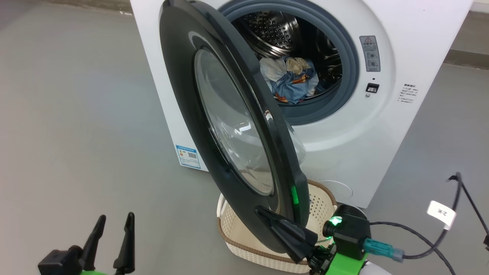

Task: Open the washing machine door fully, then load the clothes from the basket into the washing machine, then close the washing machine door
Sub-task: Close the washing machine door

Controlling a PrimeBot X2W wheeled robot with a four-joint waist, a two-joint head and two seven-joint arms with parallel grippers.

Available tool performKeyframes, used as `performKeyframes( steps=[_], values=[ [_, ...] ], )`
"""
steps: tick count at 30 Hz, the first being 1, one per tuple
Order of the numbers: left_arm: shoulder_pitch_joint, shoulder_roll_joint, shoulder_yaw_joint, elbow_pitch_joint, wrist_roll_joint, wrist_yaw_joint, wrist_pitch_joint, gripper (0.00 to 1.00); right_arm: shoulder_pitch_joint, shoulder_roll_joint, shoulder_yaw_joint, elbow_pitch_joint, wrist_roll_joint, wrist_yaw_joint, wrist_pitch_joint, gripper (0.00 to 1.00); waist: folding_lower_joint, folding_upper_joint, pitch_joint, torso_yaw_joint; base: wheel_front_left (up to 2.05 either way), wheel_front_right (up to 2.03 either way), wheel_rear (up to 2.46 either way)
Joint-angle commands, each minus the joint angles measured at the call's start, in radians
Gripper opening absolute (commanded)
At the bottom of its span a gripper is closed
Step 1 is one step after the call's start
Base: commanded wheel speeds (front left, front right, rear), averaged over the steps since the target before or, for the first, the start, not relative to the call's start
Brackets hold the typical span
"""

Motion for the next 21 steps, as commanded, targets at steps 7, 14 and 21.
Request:
performKeyframes(
  steps=[7,14,21],
  values=[
    [-0.042,0.016,0.033,-0.014,-0.011,-0.002,-0.013,1.0,-0.073,-0.012,0.062,0.132,0.062,0.002,-0.005,0.0,0.0,0.0,0.008,0.017,0.0,0.0,0.0],
    [-0.044,0.012,0.029,-0.016,-0.011,-0.002,-0.013,1.0,-0.107,-0.013,0.07,0.223,0.087,0.002,-0.005,0.0,0.0,0.0,0.016,0.029,0.0,0.0,0.0],
    [-0.047,0.012,0.033,-0.019,-0.014,-0.002,-0.013,1.0,-0.118,-0.037,0.015,0.265,0.086,0.002,-0.005,0.0,0.0,0.0,0.031,0.029,0.0,0.0,0.0]
  ],
)
